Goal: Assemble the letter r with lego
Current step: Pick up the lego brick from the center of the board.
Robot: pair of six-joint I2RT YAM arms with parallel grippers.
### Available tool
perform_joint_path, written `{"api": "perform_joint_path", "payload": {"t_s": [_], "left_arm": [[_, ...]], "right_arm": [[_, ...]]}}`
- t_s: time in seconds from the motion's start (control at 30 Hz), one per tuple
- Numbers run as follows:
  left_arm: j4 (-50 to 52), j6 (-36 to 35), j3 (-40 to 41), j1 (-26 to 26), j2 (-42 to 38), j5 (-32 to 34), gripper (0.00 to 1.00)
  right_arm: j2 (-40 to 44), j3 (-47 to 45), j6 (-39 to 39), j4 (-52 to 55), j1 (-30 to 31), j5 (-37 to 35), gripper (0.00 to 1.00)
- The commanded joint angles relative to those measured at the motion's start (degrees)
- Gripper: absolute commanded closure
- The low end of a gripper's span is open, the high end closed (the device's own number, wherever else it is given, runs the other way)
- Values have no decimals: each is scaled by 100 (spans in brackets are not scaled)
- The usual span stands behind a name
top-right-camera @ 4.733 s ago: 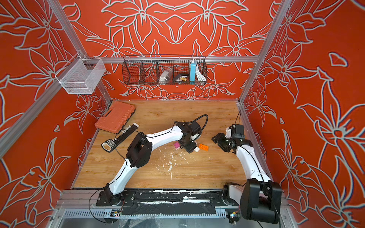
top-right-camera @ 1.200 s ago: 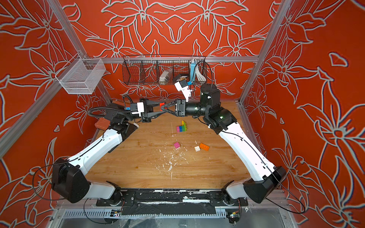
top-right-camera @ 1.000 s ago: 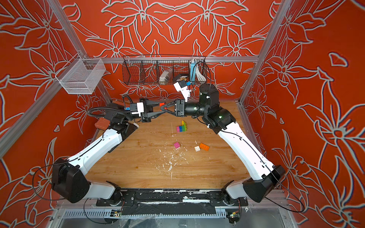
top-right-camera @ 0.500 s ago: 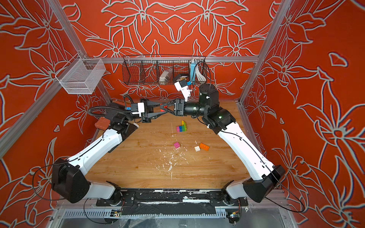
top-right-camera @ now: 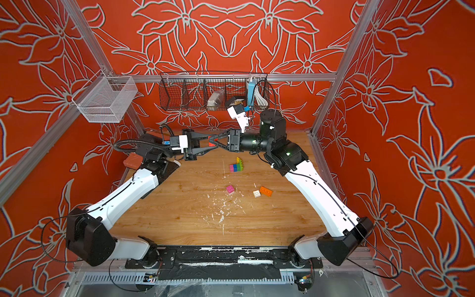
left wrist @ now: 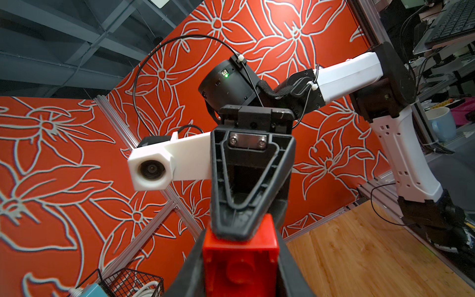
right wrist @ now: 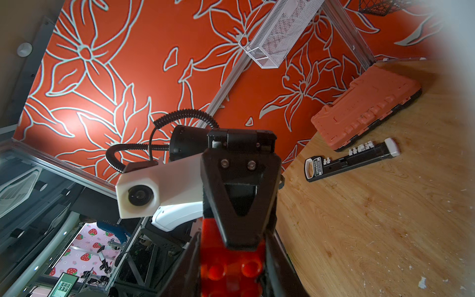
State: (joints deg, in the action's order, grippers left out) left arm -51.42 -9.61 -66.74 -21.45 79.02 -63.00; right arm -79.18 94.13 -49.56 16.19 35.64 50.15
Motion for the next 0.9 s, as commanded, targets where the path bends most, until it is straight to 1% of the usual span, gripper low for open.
{"api": "perform_joint_path", "payload": {"t_s": [0.0, 0.03, 0.1, 0.17, 0.23, 0.3, 0.37, 0.4, 0.43, 0.47, 0.57, 0.7, 0.77, 0.87], "left_arm": [[651, -50, -128, -82, -262, 390, 10], [970, -112, -129, -108, -334, 504, 1], [1555, -177, -78, -160, -509, 759, 1], [2101, -127, 55, -212, -717, 1089, 1], [2520, 205, 251, -273, -917, 1537, 1], [3033, 682, 429, -360, -1097, 2254, 1], [3888, 1306, 480, -494, -1210, 3316, 1], [4355, 1526, 463, -531, -1227, 3696, 1], [4857, 1758, 443, -552, -1224, 3957, 1], [5283, 1903, 433, -554, -1210, 4073, 1], [6087, 2261, 557, -555, -1194, 4435, 1], [6547, 2974, 853, -554, -1192, 4839, 1], [6933, 3492, 926, -556, -1080, 5173, 1], [7550, 3894, 894, -539, -796, 5314, 1]], "right_arm": [[260, 60, 623, 309, 14, -348, 100], [286, 79, 792, 491, 13, -480, 100], [366, 97, 1207, 876, -6, -777, 100], [450, 72, 1740, 1376, -20, -1264, 100], [544, -23, 2257, 1855, -29, -1849, 100], [603, -190, 2772, 2264, -31, -2515, 100], [605, -397, 3198, 2628, -31, -3188, 100], [592, -498, 3341, 2749, -23, -3404, 100], [564, -631, 3531, 2851, -18, -3540, 100], [532, -766, 3651, 2951, -19, -3756, 100], [339, -1089, 3752, 3199, -13, -4231, 100], [-46, -1410, 3616, 3329, 65, -4509, 100], [-319, -1444, 3455, 3394, 92, -4638, 100], [-767, -1306, 3101, 3538, 156, -4893, 100]]}}
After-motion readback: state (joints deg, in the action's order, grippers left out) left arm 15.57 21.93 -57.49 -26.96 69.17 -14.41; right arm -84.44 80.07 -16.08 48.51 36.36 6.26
